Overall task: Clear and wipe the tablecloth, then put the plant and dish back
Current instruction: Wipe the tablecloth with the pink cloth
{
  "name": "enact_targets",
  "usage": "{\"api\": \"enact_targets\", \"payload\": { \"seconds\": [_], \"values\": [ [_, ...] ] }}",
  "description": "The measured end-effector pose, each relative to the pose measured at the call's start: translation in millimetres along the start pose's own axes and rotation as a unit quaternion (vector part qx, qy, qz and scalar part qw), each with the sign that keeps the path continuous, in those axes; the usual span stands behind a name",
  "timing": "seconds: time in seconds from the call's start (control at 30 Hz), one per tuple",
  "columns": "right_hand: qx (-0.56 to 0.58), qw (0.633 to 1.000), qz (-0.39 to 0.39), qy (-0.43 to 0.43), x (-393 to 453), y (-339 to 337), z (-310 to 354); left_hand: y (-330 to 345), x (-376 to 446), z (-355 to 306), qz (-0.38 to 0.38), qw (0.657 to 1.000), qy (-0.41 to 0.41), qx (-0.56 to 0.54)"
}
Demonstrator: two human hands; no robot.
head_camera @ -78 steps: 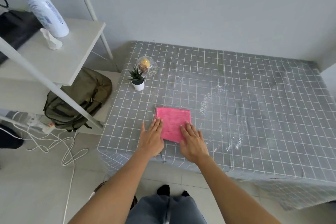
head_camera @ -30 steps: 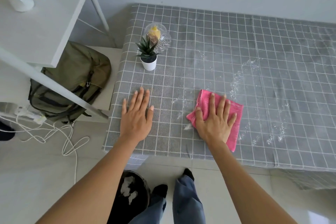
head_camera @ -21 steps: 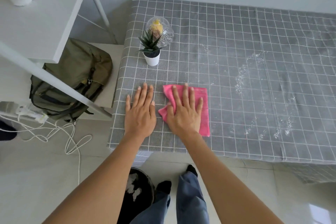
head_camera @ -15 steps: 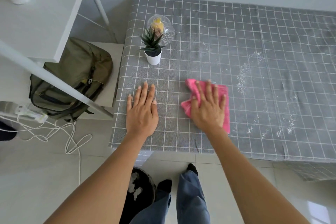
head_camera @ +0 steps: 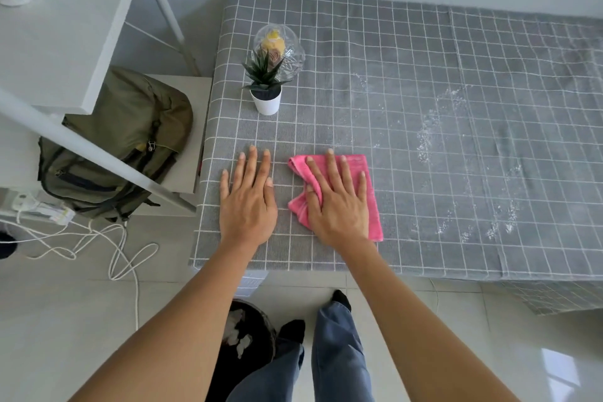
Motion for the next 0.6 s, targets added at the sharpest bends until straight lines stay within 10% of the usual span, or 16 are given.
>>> {"api": "enact_targets", "payload": {
  "seconds": [0.37, 0.6],
  "values": [
    [0.004, 0.981, -0.021, 0.195, -13.4, -11.2, -56.3, 1.9, -0.3, 1.5, -0.001, 1.000, -0.001, 0.012],
    [-0.007, 0.999, 0.001, 0.037, -8.5, 9.6, 17.2, 0.7, -0.9, 0.8, -0.002, 1.000, 0.002, 0.013]
  ]
}}
Point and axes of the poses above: each hand's wrist, its own x-axis towards the middle knuckle, its own y-axis out of the palm, z = x × y, the point moved 2 cm from there along x, towards the middle knuckle, and after that the axes turned 6 degrees about -y, right-handed, at the moved point
